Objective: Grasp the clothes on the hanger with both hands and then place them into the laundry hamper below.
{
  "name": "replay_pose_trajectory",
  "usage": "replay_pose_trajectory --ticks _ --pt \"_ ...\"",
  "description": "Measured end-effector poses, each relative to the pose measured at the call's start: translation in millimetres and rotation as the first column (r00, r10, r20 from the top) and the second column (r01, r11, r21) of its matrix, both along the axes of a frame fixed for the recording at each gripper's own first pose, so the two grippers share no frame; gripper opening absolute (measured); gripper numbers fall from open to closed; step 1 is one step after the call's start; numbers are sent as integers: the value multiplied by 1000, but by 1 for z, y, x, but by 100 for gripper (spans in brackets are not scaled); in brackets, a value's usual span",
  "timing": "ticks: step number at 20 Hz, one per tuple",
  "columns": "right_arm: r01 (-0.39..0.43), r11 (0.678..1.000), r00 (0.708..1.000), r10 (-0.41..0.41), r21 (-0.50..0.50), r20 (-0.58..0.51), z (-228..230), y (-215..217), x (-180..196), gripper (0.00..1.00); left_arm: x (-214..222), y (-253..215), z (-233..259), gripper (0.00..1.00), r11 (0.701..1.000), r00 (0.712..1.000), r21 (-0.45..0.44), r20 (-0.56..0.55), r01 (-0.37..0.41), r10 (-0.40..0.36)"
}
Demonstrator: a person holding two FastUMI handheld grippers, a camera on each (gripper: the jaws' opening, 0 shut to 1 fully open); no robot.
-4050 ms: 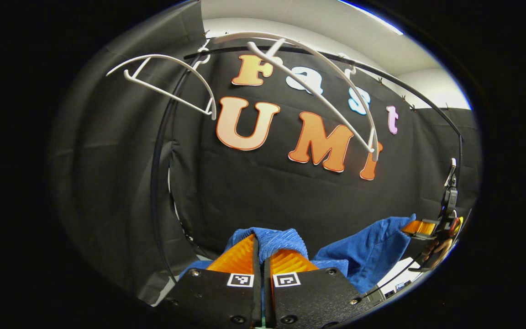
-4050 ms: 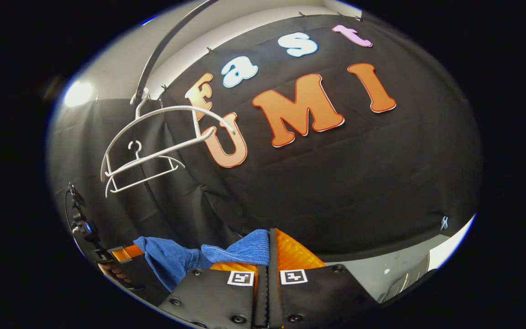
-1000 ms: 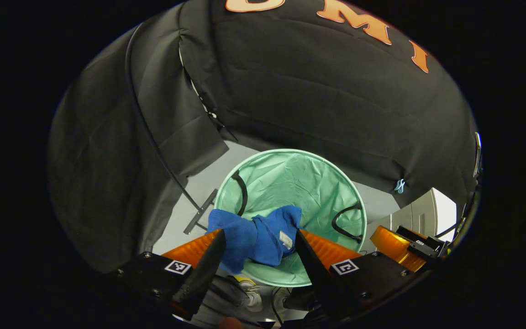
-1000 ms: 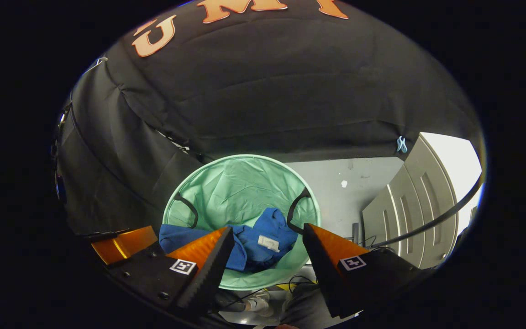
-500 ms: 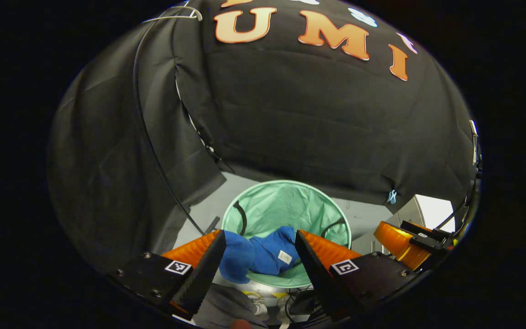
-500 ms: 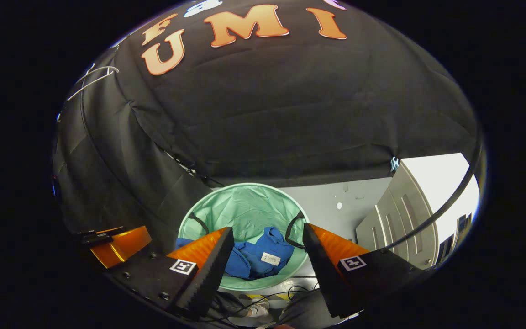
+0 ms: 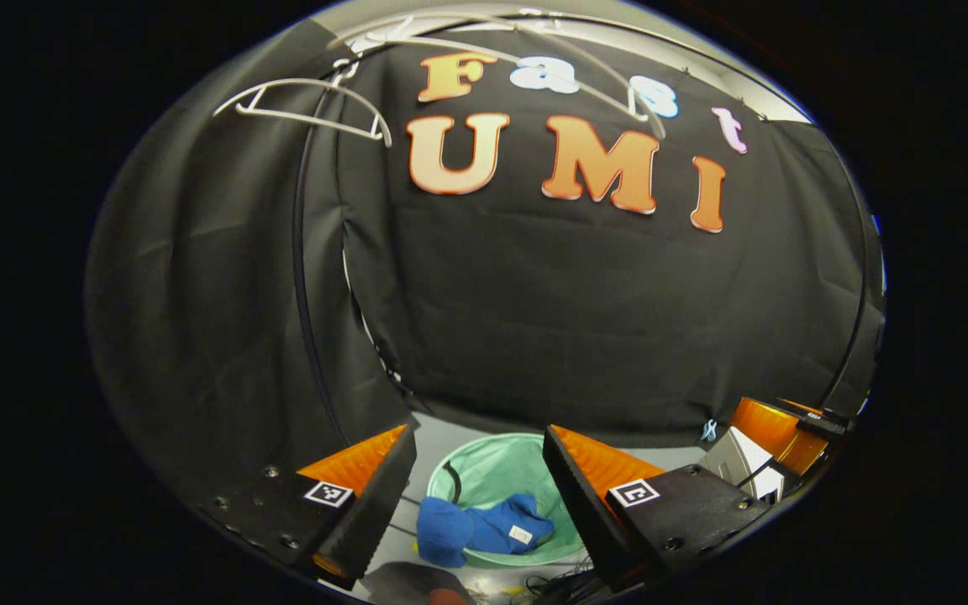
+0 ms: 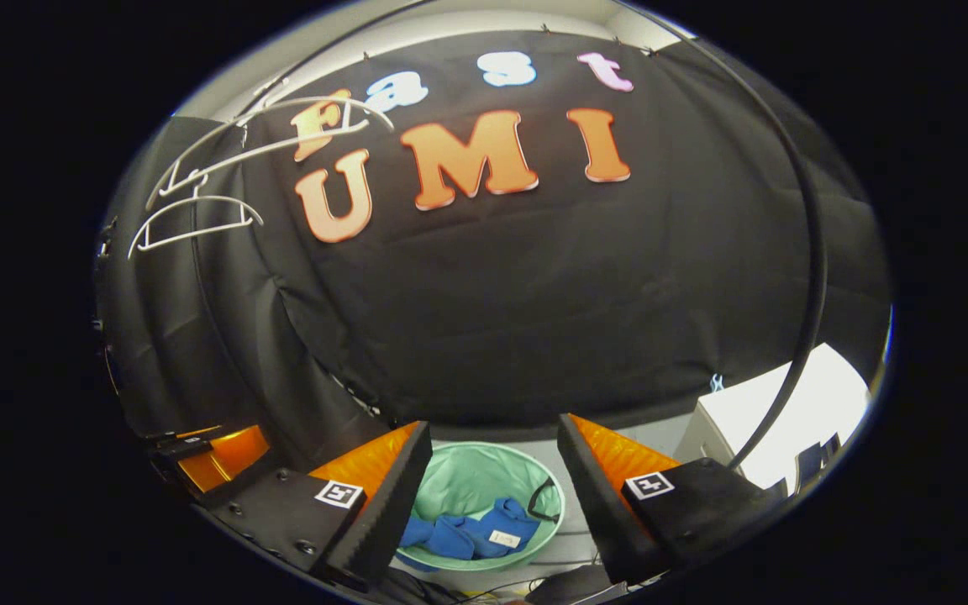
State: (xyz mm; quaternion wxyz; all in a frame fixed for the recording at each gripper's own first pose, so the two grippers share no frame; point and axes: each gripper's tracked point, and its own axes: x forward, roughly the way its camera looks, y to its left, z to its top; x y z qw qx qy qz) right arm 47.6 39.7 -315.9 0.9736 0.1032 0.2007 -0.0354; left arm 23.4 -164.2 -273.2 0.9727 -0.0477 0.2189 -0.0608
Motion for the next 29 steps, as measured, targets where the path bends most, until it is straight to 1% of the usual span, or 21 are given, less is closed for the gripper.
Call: replay_pose_trajectory --ticks 2,5,6,7,10,11,12,16,17,18,19,23,25,26,29 --pt "1 999 999 0 -33 37 31 4 -17 98 -1 2 20 96 1000 999 0 51 4 -4" --pt "8 996 996 -1 -88 85 53 0 -25 98 -6 9 47 95 1000 992 28 123 0 -4" --pt "19 994 994 -8 -105 106 60 -3 -25 89 -7 8 56 95 1000 989 28 151 2 -7" --pt "32 992 992 -17 -125 122 68 -6 -27 98 -7 7 66 93 1000 984 23 178 11 -15" --pt "68 982 984 -37 -174 173 86 -17 -33 98 -10 13 87 93 1000 974 6 225 5 -6" --pt "78 979 981 -41 -190 188 92 -19 -36 89 -12 13 91 93 1000 972 1 234 0 0" --pt "93 975 978 -51 -203 205 99 -23 -39 98 -14 16 98 94 1000 969 -4 248 -9 10" --pt "137 964 959 -72 -227 272 124 -34 -51 98 -19 32 132 93 999 936 -8 347 -51 50" --pt "143 963 956 -74 -228 285 129 -34 -53 95 -19 33 132 93 998 932 -5 359 -57 55" --pt "145 963 953 -75 -225 293 130 -35 -52 92 -19 33 133 93 998 929 -7 365 -59 58" --pt "144 965 952 -74 -219 297 132 -34 -54 98 -19 32 133 93 998 930 -9 363 -58 58" --pt "145 968 952 -80 -206 295 130 -39 -56 98 -21 23 131 93 999 935 -33 352 -32 42" --pt "146 969 954 -84 -200 289 128 -40 -57 98 -22 21 128 98 999 939 -34 342 -26 36" --pt "148 969 953 -87 -196 289 128 -41 -58 98 -22 21 127 93 999 940 -33 340 -27 36" --pt "150 970 953 -91 -191 289 128 -43 -58 98 -21 23 129 93 999 939 -30 341 -36 44"
